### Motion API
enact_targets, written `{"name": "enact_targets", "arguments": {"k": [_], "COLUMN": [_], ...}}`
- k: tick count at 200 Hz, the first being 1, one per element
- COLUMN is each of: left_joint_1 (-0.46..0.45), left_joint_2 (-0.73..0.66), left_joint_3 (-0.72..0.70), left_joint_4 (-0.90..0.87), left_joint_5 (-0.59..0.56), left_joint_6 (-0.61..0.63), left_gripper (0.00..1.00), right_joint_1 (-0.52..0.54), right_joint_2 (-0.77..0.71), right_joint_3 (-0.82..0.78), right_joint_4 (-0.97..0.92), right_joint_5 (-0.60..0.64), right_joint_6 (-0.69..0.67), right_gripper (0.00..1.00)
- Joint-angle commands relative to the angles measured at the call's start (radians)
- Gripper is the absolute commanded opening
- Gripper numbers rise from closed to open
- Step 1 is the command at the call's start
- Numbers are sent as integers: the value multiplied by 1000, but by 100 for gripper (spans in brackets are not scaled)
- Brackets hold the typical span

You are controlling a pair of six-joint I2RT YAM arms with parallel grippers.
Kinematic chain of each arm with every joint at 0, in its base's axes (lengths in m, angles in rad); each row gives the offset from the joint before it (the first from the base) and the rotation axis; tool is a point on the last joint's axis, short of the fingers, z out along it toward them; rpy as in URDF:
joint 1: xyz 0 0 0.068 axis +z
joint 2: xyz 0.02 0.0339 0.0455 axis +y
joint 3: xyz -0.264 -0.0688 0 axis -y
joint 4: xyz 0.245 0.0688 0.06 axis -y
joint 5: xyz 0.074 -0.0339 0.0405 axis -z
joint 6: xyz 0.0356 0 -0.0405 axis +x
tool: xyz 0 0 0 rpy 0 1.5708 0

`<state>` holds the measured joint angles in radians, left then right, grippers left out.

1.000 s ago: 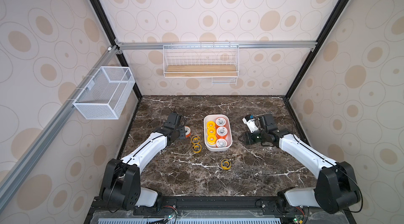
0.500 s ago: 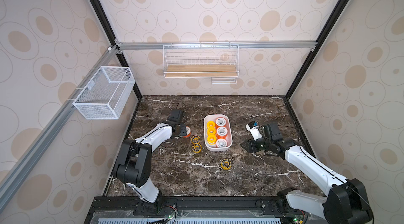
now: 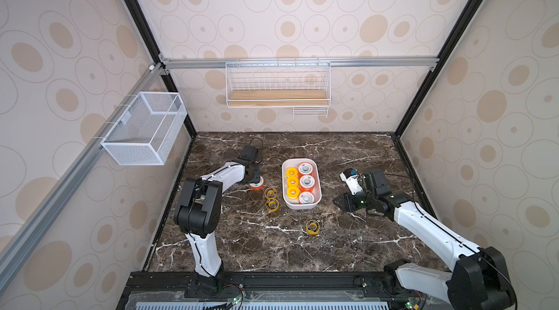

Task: Put the sealing tape into the storage box
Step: Pick up the sealing tape at the center of the board.

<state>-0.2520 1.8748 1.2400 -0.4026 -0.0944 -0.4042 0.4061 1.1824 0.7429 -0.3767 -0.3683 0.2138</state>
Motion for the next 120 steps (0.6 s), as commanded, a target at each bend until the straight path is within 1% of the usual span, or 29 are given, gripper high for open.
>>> {"name": "enact_targets", "arguments": {"k": [1,24,49,81,96,120], "left_joint_1": [11,10,11,12,12,12], "left_joint_2": [24,48,75,87,82,56], "left_joint_3": [43,54,70,70,63,37], "left_joint_4": [-25,-26,-31,-35,-38,-32], "left_joint_5": [-20,-19,-21,-7,-6,-5], "left_joint_6": [19,28,31,25,25,25], "left_gripper": [53,49,42,37,38,43], "right_joint_1": [-4,-5,-5,-6,-6,-6], "right_joint_2": [16,26,29,42,47,51], "right_joint_3": [10,14,19,23,24,23], "right_joint_4": [-9,-11,-12,-13,-12,-11], "right_joint_5": [-14,-16,-20,-22,-26,-29], "right_joint_6": [2,1,-1,-1,1,2], "right_gripper": [58,59,59,59,59,59]}}
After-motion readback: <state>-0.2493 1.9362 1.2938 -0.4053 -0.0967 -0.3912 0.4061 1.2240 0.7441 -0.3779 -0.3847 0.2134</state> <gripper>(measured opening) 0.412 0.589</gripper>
